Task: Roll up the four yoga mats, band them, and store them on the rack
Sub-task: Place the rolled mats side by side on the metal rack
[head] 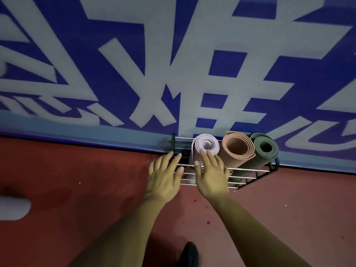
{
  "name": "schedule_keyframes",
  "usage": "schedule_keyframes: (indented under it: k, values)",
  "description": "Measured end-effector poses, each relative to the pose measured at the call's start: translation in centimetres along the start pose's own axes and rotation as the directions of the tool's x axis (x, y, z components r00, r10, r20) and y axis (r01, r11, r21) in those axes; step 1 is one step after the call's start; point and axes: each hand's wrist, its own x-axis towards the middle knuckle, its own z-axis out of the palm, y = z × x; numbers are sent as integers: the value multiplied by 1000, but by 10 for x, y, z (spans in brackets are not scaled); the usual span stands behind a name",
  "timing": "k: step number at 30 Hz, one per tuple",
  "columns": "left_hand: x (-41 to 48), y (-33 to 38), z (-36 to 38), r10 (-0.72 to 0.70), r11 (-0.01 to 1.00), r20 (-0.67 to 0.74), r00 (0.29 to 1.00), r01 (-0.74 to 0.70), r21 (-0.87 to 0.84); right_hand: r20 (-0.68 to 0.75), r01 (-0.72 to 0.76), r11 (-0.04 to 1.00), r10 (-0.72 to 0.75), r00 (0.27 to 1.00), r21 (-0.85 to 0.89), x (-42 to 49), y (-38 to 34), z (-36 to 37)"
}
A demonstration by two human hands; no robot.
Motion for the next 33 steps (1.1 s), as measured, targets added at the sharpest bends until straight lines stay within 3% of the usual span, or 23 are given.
schedule_keyframes:
  k: [8, 15, 23, 33]
  values:
    - [-64, -116, -42, -39, 999, -64, 997, 37, -36, 44, 93, 996, -94, 995, 6, -56, -110, 61]
    - [-156, -290, -103, -83, 996, -99, 992, 79, -46, 56, 162, 987, -162, 985, 5, -129, -261, 170]
    - [-251, -486, -175, -230, 973, -163, 960, 222, -66, 193, 278, 957, -290, 937, 88, -193, -456, 296]
    - [-246, -664, -223, -369, 929, -177, 913, 357, -98, 342, 340, 936, -349, 873, 88, -164, -608, 418]
